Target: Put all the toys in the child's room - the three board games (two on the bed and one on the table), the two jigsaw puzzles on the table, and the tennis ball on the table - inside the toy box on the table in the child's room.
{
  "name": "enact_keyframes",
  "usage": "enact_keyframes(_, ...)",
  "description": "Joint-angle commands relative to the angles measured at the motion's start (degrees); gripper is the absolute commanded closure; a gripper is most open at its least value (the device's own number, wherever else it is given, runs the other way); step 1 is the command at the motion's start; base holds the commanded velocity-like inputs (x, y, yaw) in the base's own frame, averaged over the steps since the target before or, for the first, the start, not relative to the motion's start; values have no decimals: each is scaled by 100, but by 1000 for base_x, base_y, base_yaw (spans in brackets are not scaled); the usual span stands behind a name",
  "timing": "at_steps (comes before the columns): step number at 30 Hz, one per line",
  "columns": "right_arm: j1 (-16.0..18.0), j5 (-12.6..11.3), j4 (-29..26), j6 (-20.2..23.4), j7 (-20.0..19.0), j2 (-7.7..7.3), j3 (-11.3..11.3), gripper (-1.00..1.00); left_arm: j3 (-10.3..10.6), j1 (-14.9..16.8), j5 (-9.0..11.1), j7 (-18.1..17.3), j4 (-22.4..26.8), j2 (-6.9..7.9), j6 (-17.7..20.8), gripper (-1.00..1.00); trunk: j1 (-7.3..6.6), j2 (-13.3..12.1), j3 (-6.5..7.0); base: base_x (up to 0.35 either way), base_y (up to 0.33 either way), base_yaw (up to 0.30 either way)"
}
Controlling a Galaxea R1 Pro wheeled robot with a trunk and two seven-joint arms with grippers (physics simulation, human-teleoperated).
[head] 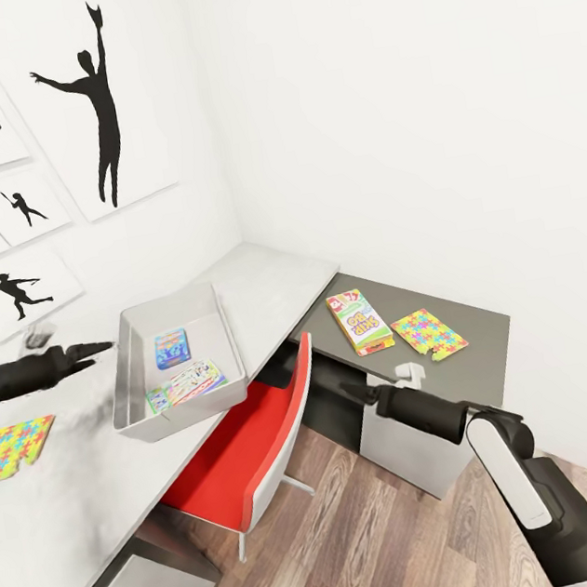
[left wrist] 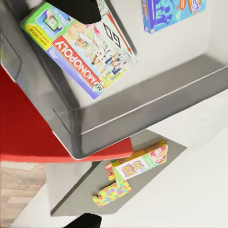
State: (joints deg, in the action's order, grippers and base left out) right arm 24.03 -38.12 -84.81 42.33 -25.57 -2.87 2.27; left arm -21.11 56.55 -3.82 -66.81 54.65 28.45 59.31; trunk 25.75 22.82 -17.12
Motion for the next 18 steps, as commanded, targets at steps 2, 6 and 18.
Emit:
enact_keyframes(2,5,-8,-7,28,-21,-3,-41,-100,-158,-41,-50,-741,-28,365,36,-100,4,10,-11,0,0,0)
enact_keyframes(6,2,-4,-8,26,-125,-3,-68,-100,-409,-349,-59,-1667,-222,861,-12,-100,4,10,-11,0,0,0)
enact_keyframes(18,-56,2,-15,-14,-298,-10,-79,-100,-1517,-2020,-28,-2319,-1221,1196,-976,-100,4,10,-11,-12,0,0)
